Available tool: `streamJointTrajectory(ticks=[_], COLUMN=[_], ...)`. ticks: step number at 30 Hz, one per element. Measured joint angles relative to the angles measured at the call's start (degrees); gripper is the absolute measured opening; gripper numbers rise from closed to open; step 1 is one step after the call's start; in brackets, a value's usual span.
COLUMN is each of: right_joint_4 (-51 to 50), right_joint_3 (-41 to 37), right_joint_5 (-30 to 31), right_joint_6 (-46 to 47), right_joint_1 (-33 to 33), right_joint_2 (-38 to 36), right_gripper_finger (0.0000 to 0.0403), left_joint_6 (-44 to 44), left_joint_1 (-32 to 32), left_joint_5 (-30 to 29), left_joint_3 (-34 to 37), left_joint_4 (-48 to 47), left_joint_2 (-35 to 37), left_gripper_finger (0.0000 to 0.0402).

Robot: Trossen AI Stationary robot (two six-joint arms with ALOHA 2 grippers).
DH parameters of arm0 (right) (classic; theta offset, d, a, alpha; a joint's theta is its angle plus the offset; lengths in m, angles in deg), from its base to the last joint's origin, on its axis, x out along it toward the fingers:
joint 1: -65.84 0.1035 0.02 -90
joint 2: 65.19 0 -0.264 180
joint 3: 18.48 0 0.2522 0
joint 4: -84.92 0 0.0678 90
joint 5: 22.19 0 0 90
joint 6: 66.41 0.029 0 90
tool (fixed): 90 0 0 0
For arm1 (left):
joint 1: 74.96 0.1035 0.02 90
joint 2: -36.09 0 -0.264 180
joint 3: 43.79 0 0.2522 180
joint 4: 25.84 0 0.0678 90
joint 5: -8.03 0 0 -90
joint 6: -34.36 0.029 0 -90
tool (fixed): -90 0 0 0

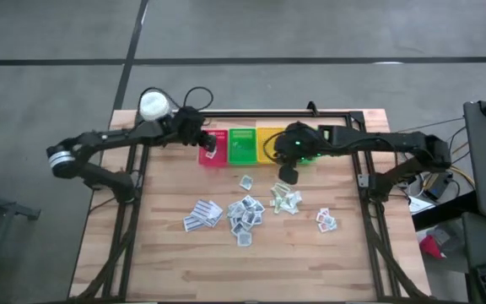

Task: Pick & Place First Aid Supplies
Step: Put the ointment pack into the red bin

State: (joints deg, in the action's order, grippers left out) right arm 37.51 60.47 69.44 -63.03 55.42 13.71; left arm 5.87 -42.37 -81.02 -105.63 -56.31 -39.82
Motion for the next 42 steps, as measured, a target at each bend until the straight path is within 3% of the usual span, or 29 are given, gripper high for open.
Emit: streamJointTrajectory(ticks=[11,19,35,42], right_joint_4=[9.1,10.5,10.5,10.5], right_joint_3=[-13.3,-17.5,-18.5,-18.5], right_joint_5=[0.0,0.0,0.0,0.0], right_joint_6=[6.8,8.7,8.7,8.7], right_joint_1=[0.0,0.0,0.0,0.0], right_joint_2=[-14.8,-21.7,-23.3,-23.3], right_gripper_finger=[0.0076,0.0081,0.0065,0.0075], left_joint_6=[0.1,-0.1,0.3,1.4], left_joint_1=[3.0,3.0,3.0,3.0], left_joint_5=[4.6,5.9,5.5,5.5], left_joint_3=[-8.5,-9.0,-9.0,-9.0], left_joint_4=[-10.1,-11.4,-10.7,-10.3], left_joint_2=[-13.4,-16.9,-16.5,-16.4], left_gripper_finger=[0.0,0.0,0.0004,0.0058])
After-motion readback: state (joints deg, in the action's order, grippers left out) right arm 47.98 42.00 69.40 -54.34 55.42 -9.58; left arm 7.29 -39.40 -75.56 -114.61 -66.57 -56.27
